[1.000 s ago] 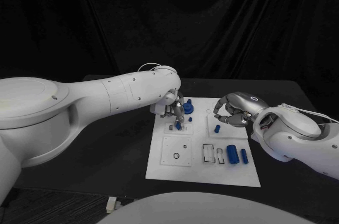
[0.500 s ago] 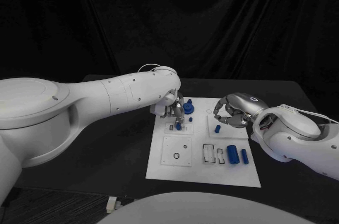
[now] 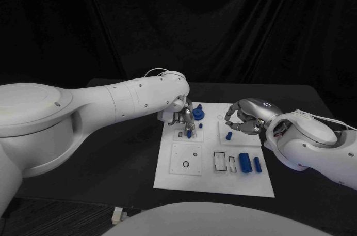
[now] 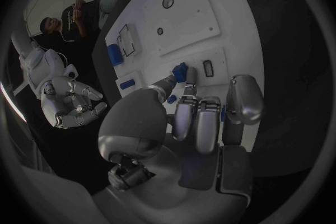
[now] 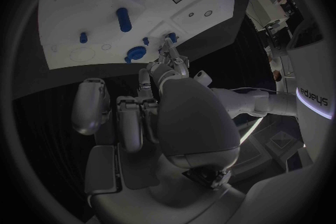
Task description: Assemble the parts on the task board
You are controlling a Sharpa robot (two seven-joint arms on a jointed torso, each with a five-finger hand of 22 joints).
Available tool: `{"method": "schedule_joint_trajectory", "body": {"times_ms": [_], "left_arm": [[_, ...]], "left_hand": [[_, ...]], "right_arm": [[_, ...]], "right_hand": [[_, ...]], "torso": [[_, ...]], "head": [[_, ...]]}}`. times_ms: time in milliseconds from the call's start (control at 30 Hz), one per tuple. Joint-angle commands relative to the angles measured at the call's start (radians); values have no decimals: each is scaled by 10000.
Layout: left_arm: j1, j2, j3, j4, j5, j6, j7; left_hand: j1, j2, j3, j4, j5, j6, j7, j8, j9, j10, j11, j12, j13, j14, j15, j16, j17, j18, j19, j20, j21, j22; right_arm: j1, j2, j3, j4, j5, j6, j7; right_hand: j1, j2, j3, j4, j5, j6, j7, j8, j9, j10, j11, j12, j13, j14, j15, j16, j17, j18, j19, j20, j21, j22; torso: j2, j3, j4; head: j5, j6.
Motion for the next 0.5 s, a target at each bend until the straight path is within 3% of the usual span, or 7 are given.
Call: {"method": "schedule_joint_trajectory", "body": {"times_ms": [33,500], "left_arm": [[-22,9,6,26,21,-76,86],[-27,-15,6,36,21,-74,99]], "left_hand": [[-188,4,-113,187,-88,50,79,-103,-3,249,-3,-63,1401,1023,-32,-53,2546,-85,7,-10,-42,1449],[-193,31,-198,227,-32,152,44,-181,34,227,-25,-109,1369,975,-42,-131,2464,-68,-12,-13,-153,1435]], "right_arm": [[-31,13,4,-11,-34,77,-10],[-43,47,4,-50,-34,120,-11]], "right_hand": [[-24,-77,53,8,-50,6,15,4,15,1079,59,35,2631,1047,98,30,2635,74,-81,-7,-55,1564],[-24,-77,53,8,-50,6,15,4,15,1079,59,35,2631,1047,98,30,2635,74,-81,-7,-55,1564]], "torso": [[-2,1,-2],[-1,3,6]], "head": [[23,-1],[40,-1]]}}
